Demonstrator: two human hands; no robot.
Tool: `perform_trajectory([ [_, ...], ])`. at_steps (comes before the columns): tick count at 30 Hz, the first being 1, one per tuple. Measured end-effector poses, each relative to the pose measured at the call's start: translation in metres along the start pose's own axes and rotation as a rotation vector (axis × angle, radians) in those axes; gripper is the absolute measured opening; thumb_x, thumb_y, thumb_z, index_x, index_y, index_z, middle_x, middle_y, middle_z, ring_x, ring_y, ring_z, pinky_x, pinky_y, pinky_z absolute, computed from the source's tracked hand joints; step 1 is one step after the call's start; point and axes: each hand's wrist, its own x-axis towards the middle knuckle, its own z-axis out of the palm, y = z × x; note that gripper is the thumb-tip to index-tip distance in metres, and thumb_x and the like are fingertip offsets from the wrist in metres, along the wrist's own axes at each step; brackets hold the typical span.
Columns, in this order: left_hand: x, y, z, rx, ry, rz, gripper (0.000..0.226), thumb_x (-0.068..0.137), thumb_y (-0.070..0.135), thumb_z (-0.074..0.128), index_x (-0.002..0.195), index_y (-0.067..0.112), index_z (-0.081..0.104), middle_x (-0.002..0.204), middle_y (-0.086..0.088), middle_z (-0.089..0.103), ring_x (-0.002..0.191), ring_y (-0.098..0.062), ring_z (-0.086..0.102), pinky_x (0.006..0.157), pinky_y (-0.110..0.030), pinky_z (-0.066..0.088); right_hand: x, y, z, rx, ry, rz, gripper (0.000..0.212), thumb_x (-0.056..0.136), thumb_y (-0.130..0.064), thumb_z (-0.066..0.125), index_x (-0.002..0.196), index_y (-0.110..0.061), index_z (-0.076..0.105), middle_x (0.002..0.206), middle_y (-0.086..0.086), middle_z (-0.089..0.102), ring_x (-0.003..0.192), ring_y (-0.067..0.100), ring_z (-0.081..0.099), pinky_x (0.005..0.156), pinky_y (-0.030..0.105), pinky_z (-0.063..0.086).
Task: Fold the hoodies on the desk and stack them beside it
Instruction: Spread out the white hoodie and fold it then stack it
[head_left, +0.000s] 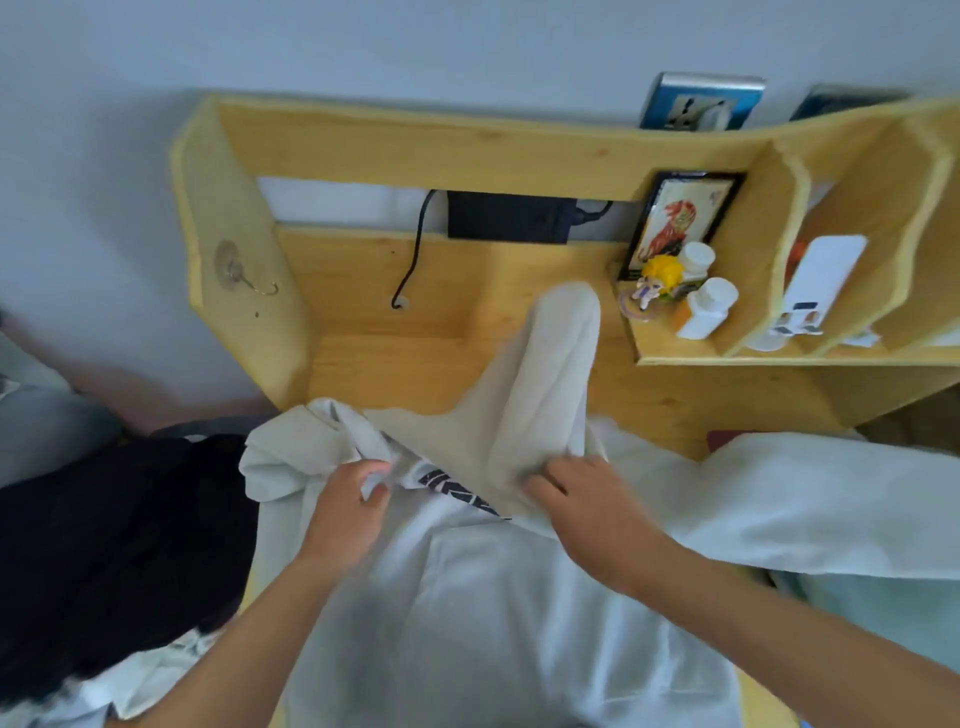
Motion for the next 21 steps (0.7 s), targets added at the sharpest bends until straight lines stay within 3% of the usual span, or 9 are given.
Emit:
perform_trajectory([
  [2, -0.013, 0.003, 0.008, -0.016, -0.079, -0.036, 0.034, 0.098, 0.007, 0.054, 0.129, 0.016, 0.064, 0.13, 0.003, 0.059, 0.119, -0.015, 0.056, 0.097, -0.029, 0.042, -0.047, -0.008, 0.018, 0.183, -0.67, 0.056, 0.04, 0.093, -0.013, 0.054, 0.131, -0.022, 0.06, 0.129, 0.002, 0.06, 0.119, 0.027, 0.057, 0.096, 0.035, 0.043],
  [4, -0.026, 0.0, 0.019, -0.003, -0.156, -0.047, 0.036, 0.099, 0.012, 0.054, 0.134, 0.019, 0.061, 0.137, 0.0, 0.057, 0.121, -0.015, 0.056, 0.099, -0.03, 0.044, -0.076, -0.004, 0.025, 0.311, -0.942, 0.186, 0.032, 0.101, -0.024, 0.049, 0.13, -0.027, 0.063, 0.137, -0.004, 0.061, 0.127, 0.019, 0.055, 0.103, 0.028, 0.041],
  [7, -0.031, -0.002, 0.028, 0.045, -0.181, -0.057, 0.038, 0.101, 0.015, 0.055, 0.139, 0.018, 0.057, 0.142, -0.002, 0.053, 0.128, -0.018, 0.054, 0.107, -0.032, 0.043, -0.074, 0.033, 0.032, 0.208, -0.778, 0.54, 0.034, 0.1, -0.017, 0.043, 0.125, -0.031, 0.061, 0.133, -0.002, 0.061, 0.121, 0.021, 0.058, 0.096, 0.027, 0.044],
  [9, -0.031, 0.004, 0.032, 0.073, -0.17, -0.047, 0.04, 0.101, 0.017, 0.054, 0.141, 0.019, 0.055, 0.141, 0.001, 0.052, 0.128, -0.017, 0.055, 0.108, -0.033, 0.044, -0.055, 0.063, 0.032, 0.266, -0.515, 0.794, 0.026, 0.1, -0.021, 0.043, 0.116, -0.023, 0.063, 0.126, 0.005, 0.064, 0.115, 0.028, 0.06, 0.092, 0.031, 0.048],
  [12, -0.02, 0.018, 0.039, 0.063, -0.131, -0.102, 0.033, 0.1, 0.021, 0.054, 0.133, 0.025, 0.056, 0.12, 0.007, 0.056, 0.11, -0.016, 0.06, 0.096, -0.038, 0.051, -0.013, 0.078, 0.028, 0.862, -0.137, 1.047, 0.045, 0.098, -0.046, 0.056, 0.136, -0.021, 0.052, 0.134, 0.0, 0.056, 0.122, 0.026, 0.056, 0.091, 0.036, 0.05],
  [14, -0.006, 0.029, 0.049, -0.047, -0.125, -0.228, 0.01, 0.099, 0.021, 0.054, 0.107, 0.024, 0.057, 0.091, 0.001, 0.056, 0.085, -0.018, 0.056, 0.077, -0.033, 0.047, 0.016, 0.065, 0.024, 1.289, -0.214, 1.181, 0.091, 0.081, -0.069, 0.067, 0.154, -0.034, 0.027, 0.142, -0.006, 0.045, 0.128, 0.024, 0.051, 0.085, 0.039, 0.056],
  [15, 0.0, 0.034, 0.055, -0.164, -0.134, -0.325, 0.004, 0.098, 0.022, 0.055, 0.095, 0.02, 0.056, 0.08, -0.006, 0.053, 0.073, -0.019, 0.052, 0.067, -0.031, 0.042, 0.025, 0.056, 0.028, 1.279, -0.335, 1.166, 0.101, 0.076, -0.07, 0.072, 0.156, -0.035, 0.021, 0.143, -0.005, 0.045, 0.127, 0.026, 0.052, 0.084, 0.039, 0.056],
  [18, 0.012, 0.04, 0.076, -0.425, -0.194, -0.601, 0.021, 0.098, 0.031, 0.061, 0.092, 0.011, 0.058, 0.076, -0.013, 0.06, 0.057, -0.02, 0.053, 0.05, -0.024, 0.036, 0.049, 0.038, 0.047, 0.821, -0.54, 0.997, 0.066, 0.091, -0.033, 0.067, 0.147, -0.014, 0.038, 0.135, 0.009, 0.054, 0.114, 0.029, 0.057, 0.093, 0.038, 0.052],
  [21, 0.033, 0.056, 0.075, -0.446, -0.18, -0.569, 0.014, 0.092, 0.018, 0.06, 0.082, 0.007, 0.059, 0.07, -0.02, 0.061, 0.048, -0.023, 0.054, 0.046, -0.026, 0.032, 0.08, 0.042, 0.021, 0.78, -0.273, 1.082, 0.047, 0.091, -0.025, 0.052, 0.137, -0.014, 0.054, 0.128, 0.016, 0.061, 0.112, 0.036, 0.06, 0.094, 0.042, 0.054],
])
